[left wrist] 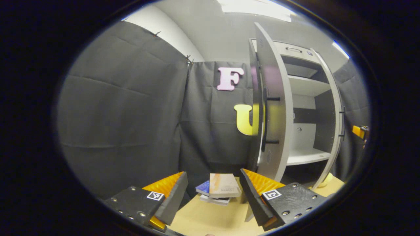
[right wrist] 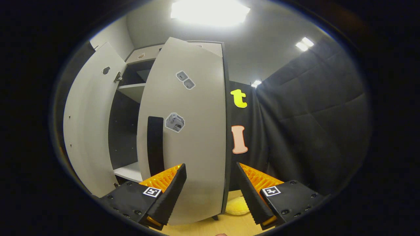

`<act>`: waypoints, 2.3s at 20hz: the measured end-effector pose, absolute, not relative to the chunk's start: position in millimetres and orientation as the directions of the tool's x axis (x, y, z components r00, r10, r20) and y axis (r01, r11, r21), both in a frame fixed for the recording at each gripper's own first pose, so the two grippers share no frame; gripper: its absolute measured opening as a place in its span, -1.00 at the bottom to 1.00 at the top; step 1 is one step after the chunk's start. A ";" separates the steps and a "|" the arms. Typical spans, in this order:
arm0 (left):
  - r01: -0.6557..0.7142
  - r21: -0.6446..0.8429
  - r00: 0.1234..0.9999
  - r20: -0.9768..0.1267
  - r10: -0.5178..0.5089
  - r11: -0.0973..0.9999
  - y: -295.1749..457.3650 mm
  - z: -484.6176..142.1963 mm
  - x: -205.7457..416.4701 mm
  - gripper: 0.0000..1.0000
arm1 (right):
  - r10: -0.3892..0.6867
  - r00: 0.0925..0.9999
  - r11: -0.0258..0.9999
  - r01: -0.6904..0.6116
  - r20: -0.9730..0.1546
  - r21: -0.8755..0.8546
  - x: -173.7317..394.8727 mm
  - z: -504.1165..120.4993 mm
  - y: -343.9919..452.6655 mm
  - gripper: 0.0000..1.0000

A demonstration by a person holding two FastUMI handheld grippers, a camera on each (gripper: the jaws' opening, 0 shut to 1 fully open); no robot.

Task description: Grasp the bottle in the cabinet with the left hand and place it on the coaster, then close the right door with the right hand and the left door with the left hand.

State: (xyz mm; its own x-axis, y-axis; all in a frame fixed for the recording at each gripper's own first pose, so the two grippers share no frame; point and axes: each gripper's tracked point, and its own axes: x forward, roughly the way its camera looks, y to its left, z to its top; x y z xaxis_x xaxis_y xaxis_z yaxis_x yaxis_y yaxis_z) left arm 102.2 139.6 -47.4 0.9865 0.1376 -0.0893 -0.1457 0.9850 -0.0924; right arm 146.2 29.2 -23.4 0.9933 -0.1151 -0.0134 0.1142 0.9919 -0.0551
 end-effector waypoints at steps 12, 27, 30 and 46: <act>-0.130 -0.068 0.991 0.001 0.130 0.989 121.5 25.3 168.8 1.00 | -0.226 0.969 0.974 0.223 -0.094 -0.043 95.4 -51.6 -52.6 0.83; -0.157 -0.020 0.987 0.017 0.157 0.987 56.2 36.9 155.3 0.99 | -0.190 0.974 0.981 0.185 -0.121 -0.052 78.5 -59.3 -99.6 0.92; -0.148 -0.021 0.989 0.025 0.148 0.989 38.7 40.8 154.5 0.99 | -0.194 0.973 0.981 0.188 -0.125 -0.055 73.9 -59.1 -109.4 0.92; 0.029 -0.040 0.998 0.060 -0.026 0.999 -94.2 36.7 210.6 0.99 | -0.265 0.953 0.964 0.260 -0.146 -0.051 32.7 -61.8 -150.9 0.91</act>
State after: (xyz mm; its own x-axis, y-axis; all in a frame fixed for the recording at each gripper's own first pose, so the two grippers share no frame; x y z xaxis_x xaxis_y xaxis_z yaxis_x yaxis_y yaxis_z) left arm 210.6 -94.2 36.7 0.9979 -0.0261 0.0599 0.0286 0.9988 -0.0404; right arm 32.7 -150.9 -61.8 0.9532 -0.2651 -0.1457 0.2603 0.9642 -0.0511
